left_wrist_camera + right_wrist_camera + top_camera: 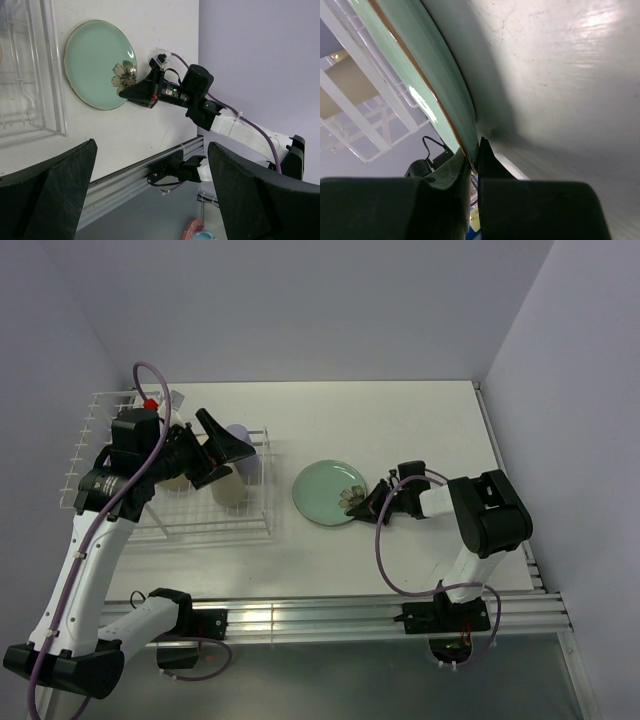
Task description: Load the mixed dishes into the dish rack
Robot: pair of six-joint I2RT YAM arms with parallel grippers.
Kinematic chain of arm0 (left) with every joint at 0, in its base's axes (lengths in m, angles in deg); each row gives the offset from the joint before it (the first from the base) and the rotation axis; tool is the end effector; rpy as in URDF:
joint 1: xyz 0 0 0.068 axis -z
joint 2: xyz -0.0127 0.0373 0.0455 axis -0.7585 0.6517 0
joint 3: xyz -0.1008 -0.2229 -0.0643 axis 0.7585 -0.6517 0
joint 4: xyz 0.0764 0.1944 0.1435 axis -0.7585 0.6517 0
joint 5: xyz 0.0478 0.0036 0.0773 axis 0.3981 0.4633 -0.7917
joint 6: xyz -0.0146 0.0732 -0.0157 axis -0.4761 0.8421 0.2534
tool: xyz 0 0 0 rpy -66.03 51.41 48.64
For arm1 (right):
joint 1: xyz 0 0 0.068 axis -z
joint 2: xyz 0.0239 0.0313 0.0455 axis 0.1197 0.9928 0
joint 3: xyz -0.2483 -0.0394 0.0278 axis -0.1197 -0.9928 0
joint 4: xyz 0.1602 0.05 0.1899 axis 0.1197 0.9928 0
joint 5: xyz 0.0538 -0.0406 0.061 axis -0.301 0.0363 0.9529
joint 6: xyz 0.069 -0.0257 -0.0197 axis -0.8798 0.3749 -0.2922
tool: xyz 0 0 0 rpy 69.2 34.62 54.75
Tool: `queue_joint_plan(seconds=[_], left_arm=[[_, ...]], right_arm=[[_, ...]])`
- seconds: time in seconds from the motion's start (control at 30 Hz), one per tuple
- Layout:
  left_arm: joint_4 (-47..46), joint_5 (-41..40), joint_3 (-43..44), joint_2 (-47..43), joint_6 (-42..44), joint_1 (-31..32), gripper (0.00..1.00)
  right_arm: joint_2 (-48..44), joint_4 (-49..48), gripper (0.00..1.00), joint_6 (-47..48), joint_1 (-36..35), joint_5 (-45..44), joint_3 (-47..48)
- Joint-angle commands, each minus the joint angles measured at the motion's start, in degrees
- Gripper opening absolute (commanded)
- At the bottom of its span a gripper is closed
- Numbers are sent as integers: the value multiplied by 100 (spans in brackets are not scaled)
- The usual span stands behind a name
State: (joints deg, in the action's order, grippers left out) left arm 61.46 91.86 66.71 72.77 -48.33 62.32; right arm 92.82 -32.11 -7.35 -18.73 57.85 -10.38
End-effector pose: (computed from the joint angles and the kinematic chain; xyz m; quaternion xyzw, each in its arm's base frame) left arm 0.2028 -0.0763 0.3748 -0.1544 0.8362 -0.4214 0.3152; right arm 0.2671 0.1006 0.0634 0.2280 0.8629 0.4480 0.0509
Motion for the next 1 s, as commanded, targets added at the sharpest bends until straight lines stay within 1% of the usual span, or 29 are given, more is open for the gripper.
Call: queue_joint_plan(seconds=[0.0, 0.1, 0.27, 0.3, 0.37, 0.4, 0.53, 0.67, 0.8, 0.97], left_arm=[[-245, 254, 117, -41, -64, 19, 99], [-359, 447, 169, 82, -73, 19, 99], [-597, 580, 196, 301, -161, 168, 99], [-649, 597, 196, 345, -170, 290, 99], [-693, 606, 231, 538, -153, 440, 99], [-702, 597, 309, 609, -135, 615, 99], [-693, 554, 573, 1118, 67, 915, 99], [-737, 615, 776, 1435, 243, 942, 99], [-711, 729, 1021, 1908, 506, 942, 99], [-676, 957, 1215, 2366, 928, 942, 99]], right_arm=[[267, 453, 0, -134, -18, -712, -291], [4, 602, 0, 49, -1, -739, -326], [-865, 1226, 0, 437, 61, -853, -98], [-1024, 1531, 0, 594, 69, -888, -28], [-1437, 1832, 0, 762, 70, -932, 253], [-1638, 2164, 0, 945, 70, -932, 480], [-2035, 2860, 0, 1307, 70, -959, 947], [-2360, 3397, 0, 1632, 78, -941, 1168], [-2817, 3818, 0, 1922, 87, -888, 1150], [-3257, 4250, 0, 2194, 87, -512, 1141]])
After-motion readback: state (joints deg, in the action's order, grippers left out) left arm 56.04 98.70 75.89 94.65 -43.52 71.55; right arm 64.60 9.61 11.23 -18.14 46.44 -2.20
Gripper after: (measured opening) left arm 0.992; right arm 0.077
